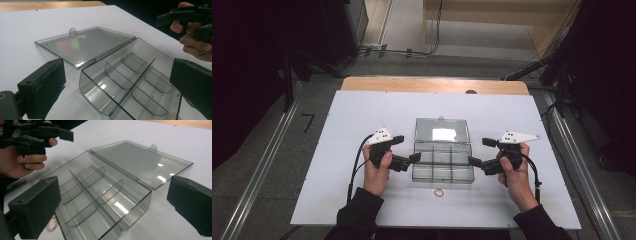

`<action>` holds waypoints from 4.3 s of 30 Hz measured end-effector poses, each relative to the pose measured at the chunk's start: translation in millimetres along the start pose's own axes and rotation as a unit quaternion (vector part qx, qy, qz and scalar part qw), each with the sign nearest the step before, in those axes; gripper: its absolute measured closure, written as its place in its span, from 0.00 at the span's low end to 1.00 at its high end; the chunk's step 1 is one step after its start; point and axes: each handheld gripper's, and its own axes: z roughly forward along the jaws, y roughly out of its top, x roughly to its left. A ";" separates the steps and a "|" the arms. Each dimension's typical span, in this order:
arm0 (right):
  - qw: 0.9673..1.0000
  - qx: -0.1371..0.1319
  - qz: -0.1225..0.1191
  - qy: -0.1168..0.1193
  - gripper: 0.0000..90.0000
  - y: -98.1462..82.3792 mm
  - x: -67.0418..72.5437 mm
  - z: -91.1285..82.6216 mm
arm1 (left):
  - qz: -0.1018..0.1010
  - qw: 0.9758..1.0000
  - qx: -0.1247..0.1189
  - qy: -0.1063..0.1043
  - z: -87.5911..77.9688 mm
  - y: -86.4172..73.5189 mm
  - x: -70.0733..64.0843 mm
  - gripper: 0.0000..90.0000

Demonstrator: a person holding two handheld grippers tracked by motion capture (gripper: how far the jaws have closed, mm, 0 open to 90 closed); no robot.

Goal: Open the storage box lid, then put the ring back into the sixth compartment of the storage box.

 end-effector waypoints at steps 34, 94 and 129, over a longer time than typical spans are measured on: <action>0.997 0.059 -0.049 0.027 0.00 4.8 51.2 12.7 | 0.019 1.000 -0.015 0.014 -57.5 -30.8 -4.0 0.00; 0.969 0.182 -0.154 0.067 0.91 -46.2 98.0 75.1 | -0.004 0.998 -0.004 0.056 -101.2 -60.5 17.3 0.00; 0.976 0.151 -0.121 0.096 0.95 -36.5 94.7 63.4 | 0.003 0.998 -0.007 0.057 -101.5 -59.8 17.1 0.00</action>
